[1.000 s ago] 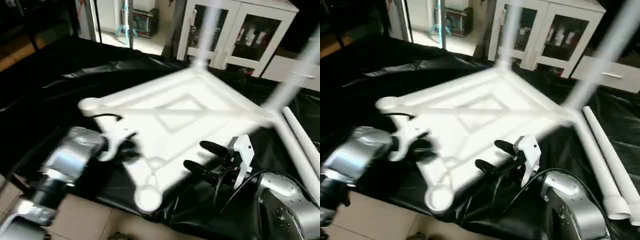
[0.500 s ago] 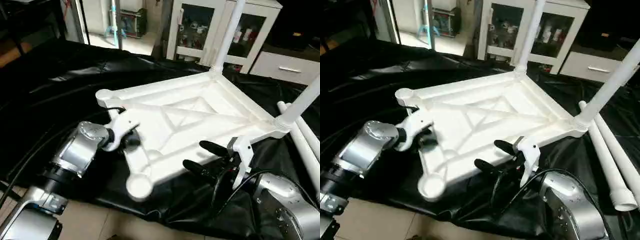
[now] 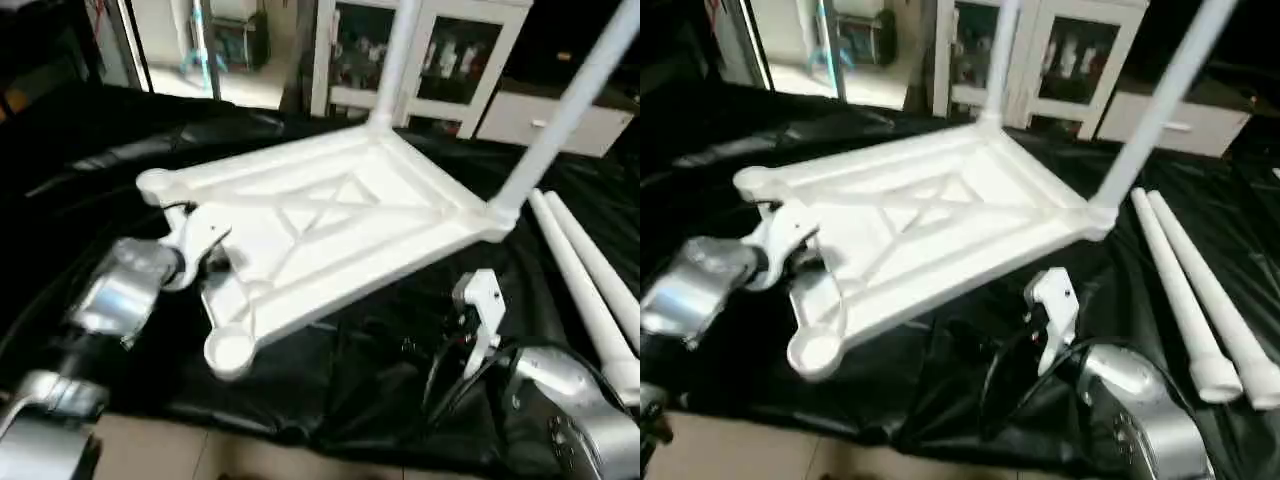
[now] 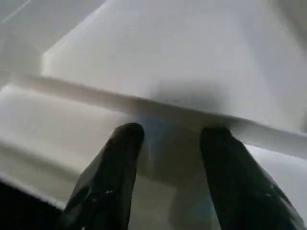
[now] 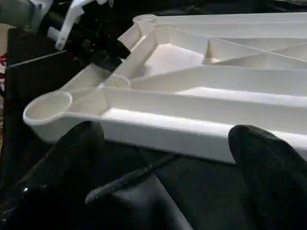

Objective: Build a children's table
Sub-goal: Rotate table base

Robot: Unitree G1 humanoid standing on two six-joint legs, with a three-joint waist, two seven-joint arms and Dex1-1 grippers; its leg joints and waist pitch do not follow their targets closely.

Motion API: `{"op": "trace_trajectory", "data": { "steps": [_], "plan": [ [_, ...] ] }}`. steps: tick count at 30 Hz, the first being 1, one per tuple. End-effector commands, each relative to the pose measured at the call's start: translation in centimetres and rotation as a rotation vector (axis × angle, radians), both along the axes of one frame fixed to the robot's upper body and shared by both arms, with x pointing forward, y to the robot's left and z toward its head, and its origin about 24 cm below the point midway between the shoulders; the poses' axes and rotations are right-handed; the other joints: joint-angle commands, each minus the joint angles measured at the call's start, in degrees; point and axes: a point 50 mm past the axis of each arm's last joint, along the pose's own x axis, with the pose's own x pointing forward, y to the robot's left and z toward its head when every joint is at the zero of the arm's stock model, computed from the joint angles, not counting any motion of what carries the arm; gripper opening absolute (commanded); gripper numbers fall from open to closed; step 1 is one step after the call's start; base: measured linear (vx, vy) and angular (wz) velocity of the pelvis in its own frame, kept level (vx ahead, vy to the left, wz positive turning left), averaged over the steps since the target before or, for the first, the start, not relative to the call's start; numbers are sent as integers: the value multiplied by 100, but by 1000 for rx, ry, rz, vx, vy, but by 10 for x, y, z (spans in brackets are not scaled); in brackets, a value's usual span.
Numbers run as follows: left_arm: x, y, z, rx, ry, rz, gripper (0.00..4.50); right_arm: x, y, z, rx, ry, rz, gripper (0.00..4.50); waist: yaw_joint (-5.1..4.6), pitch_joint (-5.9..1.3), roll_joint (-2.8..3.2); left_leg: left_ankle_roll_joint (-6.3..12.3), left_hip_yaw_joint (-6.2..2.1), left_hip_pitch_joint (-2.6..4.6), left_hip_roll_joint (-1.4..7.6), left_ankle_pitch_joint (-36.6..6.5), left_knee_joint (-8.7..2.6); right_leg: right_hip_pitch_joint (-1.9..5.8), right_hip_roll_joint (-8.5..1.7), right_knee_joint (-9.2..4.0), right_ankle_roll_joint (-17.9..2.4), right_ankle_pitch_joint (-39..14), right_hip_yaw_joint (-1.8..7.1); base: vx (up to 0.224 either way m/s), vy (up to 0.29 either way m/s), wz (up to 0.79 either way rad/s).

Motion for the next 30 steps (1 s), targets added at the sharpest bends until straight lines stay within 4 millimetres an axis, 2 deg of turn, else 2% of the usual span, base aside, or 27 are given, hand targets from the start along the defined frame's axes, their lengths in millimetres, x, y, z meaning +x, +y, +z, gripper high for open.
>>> {"op": "trace_trajectory", "data": {
  "steps": [1,3,6,7,8,9,12,13,16,19,22,25,30],
  "plan": [
    [-7,-12,3,-105,56,-78,266,1,-2,1,-11,-14,-2,450,64,-333,79,213,-149,83,333,-723,-447,224,-307,-300,-1532,-224,229,0,0,0],
    [-10,-13,6,-144,78,-96,278,1,-2,2,-11,-15,-1,450,100,-320,85,193,-138,89,331,-792,-456,221,-307,-301,-1558,-286,229,0,0,0],
    [-9,-13,14,-137,41,-138,309,1,-1,2,-12,-16,2,450,135,-305,58,132,-144,85,329,-1033,-474,233,-323,-346,-1438,-675,237,0,0,0],
    [-8,-12,21,-138,6,-185,321,1,0,1,-14,-16,5,450,157,-289,67,72,-162,86,326,-1198,-493,228,-335,-388,-1294,-1007,241,0,0,0],
    [-8,-11,23,-137,-6,-206,334,1,0,1,-15,-16,7,450,157,-290,65,15,-165,90,332,-1267,-505,225,-330,-391,-1215,-1111,245,0,0,0],
    [-8,-9,27,-130,-9,-236,334,0,0,1,-18,-16,10,450,167,-289,86,-6,-172,95,332,-1284,-509,220,-334,-396,-1186,-1144,244,0,0,0],
    [-11,-8,33,-116,-15,-316,352,0,1,1,-19,-17,13,450,168,-306,81,-69,-172,96,325,-1229,-513,220,-319,-366,-1130,-994,242,0,0,0],
    [-14,-7,40,-101,-25,-397,358,0,1,1,-17,-17,14,450,172,-313,95,-79,-170,108,329,-1164,-511,213,-315,-343,-1170,-826,239,0,0,0],
    [-15,-5,46,-69,-18,-480,390,0,1,2,-13,-17,16,450,181,-313,97,-67,-148,113,318,-1082,-500,213,-299,-314,-1238,-572,235,0,0,0],
    [-18,-6,43,-15,26,-592,400,-1,1,3,-11,-15,30,450,210,-303,100,-93,-145,121,317,-1153,-510,207,-310,-328,-1212,-690,243,0,0,0],
    [-19,-14,38,16,44,-717,433,-3,-1,4,-15,-12,46,450,215,-296,91,-155,-152,119,324,-1273,-525,210,-326,-343,-1173,-853,246,0,0,0],
    [-20,-23,27,81,59,-816,436,-3,-4,4,-19,-10,49,450,206,-307,87,-201,-154,121,330,-1332,-524,219,-334,-342,-1127,-874,251,0,0,0],
    [-18,-30,17,146,78,-868,436,-4,-4,5,-22,-9,58,450,205,-310,76,-184,-149,115,327,-1279,-509,232,-339,-334,-1158,-790,255,0,0,0]
  ]
}}
